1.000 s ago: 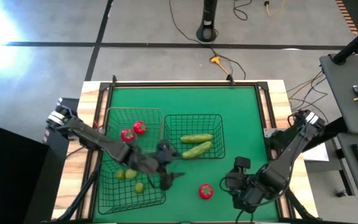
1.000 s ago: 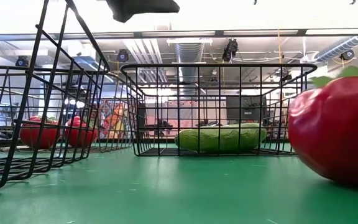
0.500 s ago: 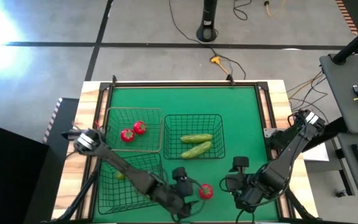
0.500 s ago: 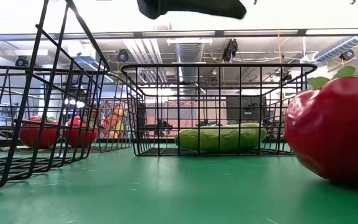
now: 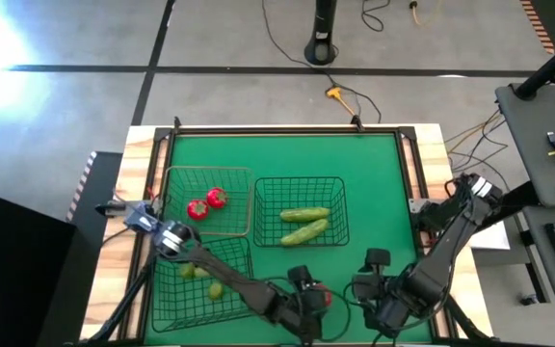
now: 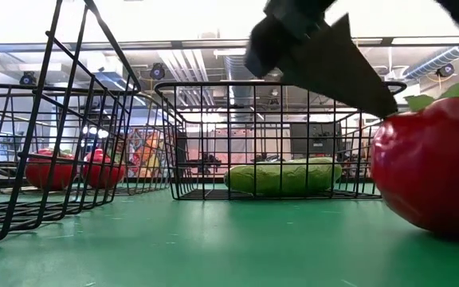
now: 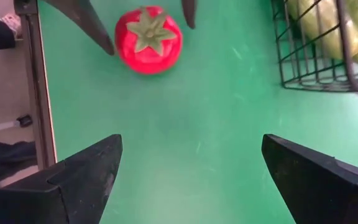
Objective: Sort produce into baskets
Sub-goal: Put the tomato into the gold wire basket
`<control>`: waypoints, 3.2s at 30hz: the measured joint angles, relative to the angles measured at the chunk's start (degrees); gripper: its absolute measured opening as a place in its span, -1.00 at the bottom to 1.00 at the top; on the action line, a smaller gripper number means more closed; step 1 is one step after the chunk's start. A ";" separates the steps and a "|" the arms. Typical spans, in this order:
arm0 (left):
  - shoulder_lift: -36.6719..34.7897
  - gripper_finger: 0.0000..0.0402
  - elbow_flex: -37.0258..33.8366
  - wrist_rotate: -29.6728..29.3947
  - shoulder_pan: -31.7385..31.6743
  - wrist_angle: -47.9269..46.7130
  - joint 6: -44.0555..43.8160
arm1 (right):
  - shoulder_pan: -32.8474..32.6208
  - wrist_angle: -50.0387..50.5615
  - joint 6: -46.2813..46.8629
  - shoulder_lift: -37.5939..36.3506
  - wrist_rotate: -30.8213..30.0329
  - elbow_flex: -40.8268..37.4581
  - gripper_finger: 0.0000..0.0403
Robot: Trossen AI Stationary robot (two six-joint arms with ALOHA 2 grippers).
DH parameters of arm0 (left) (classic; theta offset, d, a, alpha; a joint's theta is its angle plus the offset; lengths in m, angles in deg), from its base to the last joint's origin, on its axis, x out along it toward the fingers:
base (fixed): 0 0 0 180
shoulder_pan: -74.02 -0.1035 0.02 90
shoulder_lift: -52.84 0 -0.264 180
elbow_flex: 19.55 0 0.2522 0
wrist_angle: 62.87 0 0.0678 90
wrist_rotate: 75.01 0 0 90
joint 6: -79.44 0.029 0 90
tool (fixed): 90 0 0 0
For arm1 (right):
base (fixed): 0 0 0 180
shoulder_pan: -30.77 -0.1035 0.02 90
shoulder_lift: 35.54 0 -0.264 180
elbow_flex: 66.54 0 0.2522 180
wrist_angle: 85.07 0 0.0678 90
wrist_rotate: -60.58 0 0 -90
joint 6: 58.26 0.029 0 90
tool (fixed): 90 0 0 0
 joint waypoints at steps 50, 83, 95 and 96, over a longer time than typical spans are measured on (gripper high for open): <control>-20.40 0.36 -1.86 -35.75 6.85 -61.80 -51.67 | -9.98 -4.90 1.73 8.05 -8.56 -0.95 0.89; -76.75 0.37 -74.66 -0.54 -13.24 -31.87 -51.83 | 8.37 -16.35 -21.94 6.92 -8.66 -5.39 0.88; -71.57 0.50 -77.52 3.48 -25.85 -19.45 -43.48 | 11.01 -19.48 -23.38 6.48 -6.25 -5.39 0.88; -71.35 0.54 -77.52 3.50 -25.99 -19.53 -43.45 | 11.13 -19.44 -23.26 6.17 -6.55 -5.39 0.88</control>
